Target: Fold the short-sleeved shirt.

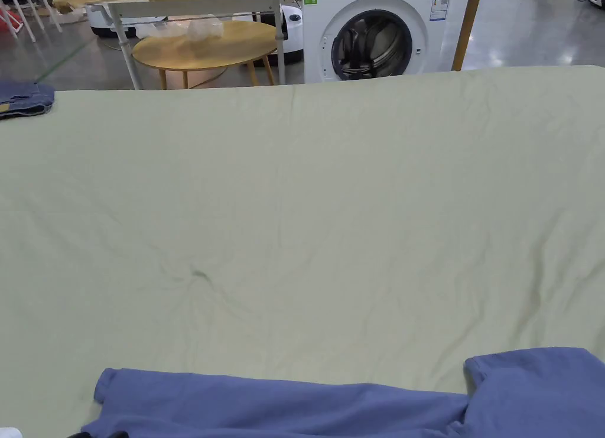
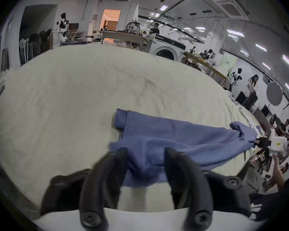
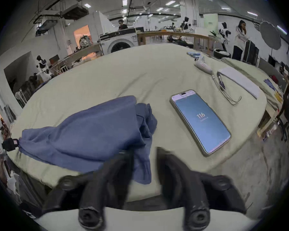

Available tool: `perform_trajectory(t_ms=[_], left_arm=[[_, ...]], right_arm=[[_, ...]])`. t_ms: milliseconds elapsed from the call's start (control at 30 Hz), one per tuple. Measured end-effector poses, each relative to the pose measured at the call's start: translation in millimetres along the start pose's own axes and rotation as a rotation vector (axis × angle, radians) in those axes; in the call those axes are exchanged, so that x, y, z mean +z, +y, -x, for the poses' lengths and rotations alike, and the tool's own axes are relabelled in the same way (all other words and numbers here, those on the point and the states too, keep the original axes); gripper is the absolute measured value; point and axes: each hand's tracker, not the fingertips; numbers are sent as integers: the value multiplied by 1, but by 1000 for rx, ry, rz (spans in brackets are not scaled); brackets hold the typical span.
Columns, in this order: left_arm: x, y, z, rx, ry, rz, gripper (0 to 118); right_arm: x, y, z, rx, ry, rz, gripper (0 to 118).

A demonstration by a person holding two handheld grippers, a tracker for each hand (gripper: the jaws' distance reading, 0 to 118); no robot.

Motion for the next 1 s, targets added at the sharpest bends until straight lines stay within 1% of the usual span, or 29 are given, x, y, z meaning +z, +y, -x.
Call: perform_trajectory(t_ms=[67, 133, 267, 333, 400, 467, 500, 533, 567, 600, 633, 700, 800, 900, 1000], left_arm=[[11, 7, -13, -58, 11, -45, 52], [23, 15, -24, -96, 23, -104, 52], [53, 43, -52, -99, -22, -224, 52], [63, 55, -59, -108, -49, -266, 52], [70, 65, -75, -141, -61, -301, 52], [74, 73, -92, -208, -40, -322, 52], [74, 74, -101, -242, -27, -328, 50], [74, 75, -107, -265, -30, -329, 39], [74, 76, -112, -263, -48, -323, 26], [72, 76, -115, -255, -59, -316, 9], [70, 74, -117, -242, -70, -311, 0], [69, 69, -108, -190, -127, -305, 0], [70, 66, -96, -127, -117, -276, 0], [78, 68, -76, -62, -107, -269, 0], [76, 69, -40, 74, -165, -247, 0]], right_arm=[[8, 4, -1, -10, 15, -25, 44], [26, 18, 6, -14, 20, -73, 45], [56, 36, 20, -4, 78, -235, 45], [69, 47, 34, 12, 117, -296, 45], [74, 57, 47, 38, 163, -323, 45], [75, 64, 63, 87, 204, -314, 44], [75, 66, 72, 118, 217, -310, 39], [74, 68, 83, 149, 222, -310, 26], [73, 69, 92, 177, 227, -305, 15], [71, 69, 99, 186, 228, -304, 8], [70, 68, 105, 195, 224, -311, 0], [69, 65, 120, 223, 216, -322, 0], [64, 63, 134, 257, 213, -291, 0], [63, 60, 134, 245, 254, -268, 0], [62, 57, 131, 231, 264, -256, 0]])
